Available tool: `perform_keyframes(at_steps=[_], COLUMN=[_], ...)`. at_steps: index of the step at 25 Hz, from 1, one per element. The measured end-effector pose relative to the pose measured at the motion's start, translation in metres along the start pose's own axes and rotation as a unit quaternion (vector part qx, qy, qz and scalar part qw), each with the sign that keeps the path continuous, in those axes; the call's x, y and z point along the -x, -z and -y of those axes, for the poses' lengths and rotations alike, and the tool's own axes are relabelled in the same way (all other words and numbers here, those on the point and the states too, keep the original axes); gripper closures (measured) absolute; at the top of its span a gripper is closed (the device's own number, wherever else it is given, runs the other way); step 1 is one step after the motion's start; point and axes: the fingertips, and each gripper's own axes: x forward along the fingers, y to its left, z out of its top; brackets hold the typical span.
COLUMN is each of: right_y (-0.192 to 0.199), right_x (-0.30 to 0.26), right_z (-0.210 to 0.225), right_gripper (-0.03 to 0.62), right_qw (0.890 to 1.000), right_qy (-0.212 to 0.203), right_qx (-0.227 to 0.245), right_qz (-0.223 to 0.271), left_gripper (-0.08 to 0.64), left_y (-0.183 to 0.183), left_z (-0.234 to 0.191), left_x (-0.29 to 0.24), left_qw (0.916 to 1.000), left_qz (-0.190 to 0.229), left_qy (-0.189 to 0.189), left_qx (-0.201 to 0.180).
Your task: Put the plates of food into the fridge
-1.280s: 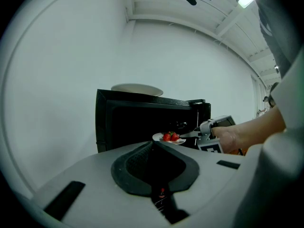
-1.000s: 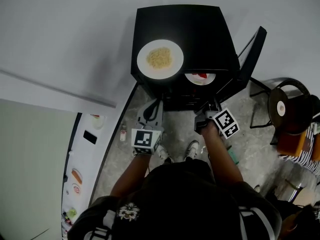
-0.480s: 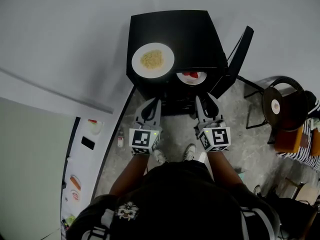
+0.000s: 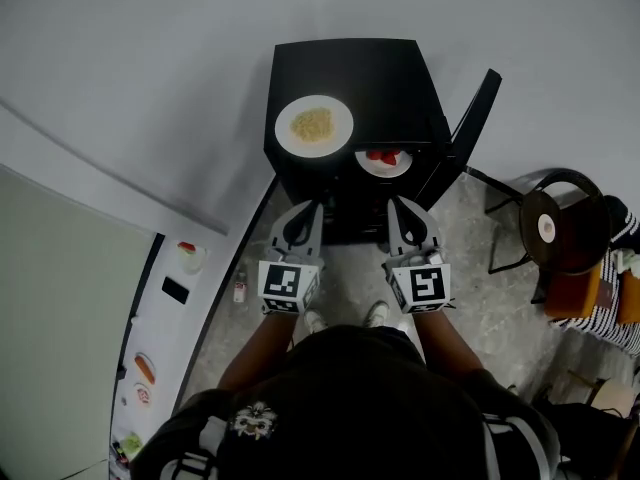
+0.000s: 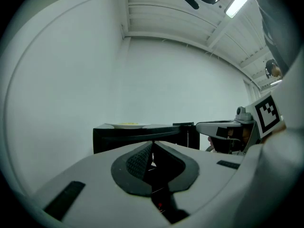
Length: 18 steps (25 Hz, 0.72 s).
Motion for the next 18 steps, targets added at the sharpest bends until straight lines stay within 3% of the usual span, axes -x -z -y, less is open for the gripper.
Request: perform_keyframes(at_steps=[8,18], right_y=[-0.010,-0.012], right_x=[0.004,0.010], right_z=[-0.006,-0.011], right_gripper=[0.568,0.568], right_qw=[1.000,1.000], right_qy=[0.004,0.000], right_qx=[-0.007,-0.006], right_qz=[0.004,0.002], left_gripper=[0.535,0.538], left_y=[-0.015,-0.022], left_z=[0.009,0.002], left_x=[0.006,0.011], left_qw=[0.9998,0.9994], left_qz=[0.011,0.015], left_qy=[0.009,-0.030], left_qx=[-0.010,-0.002])
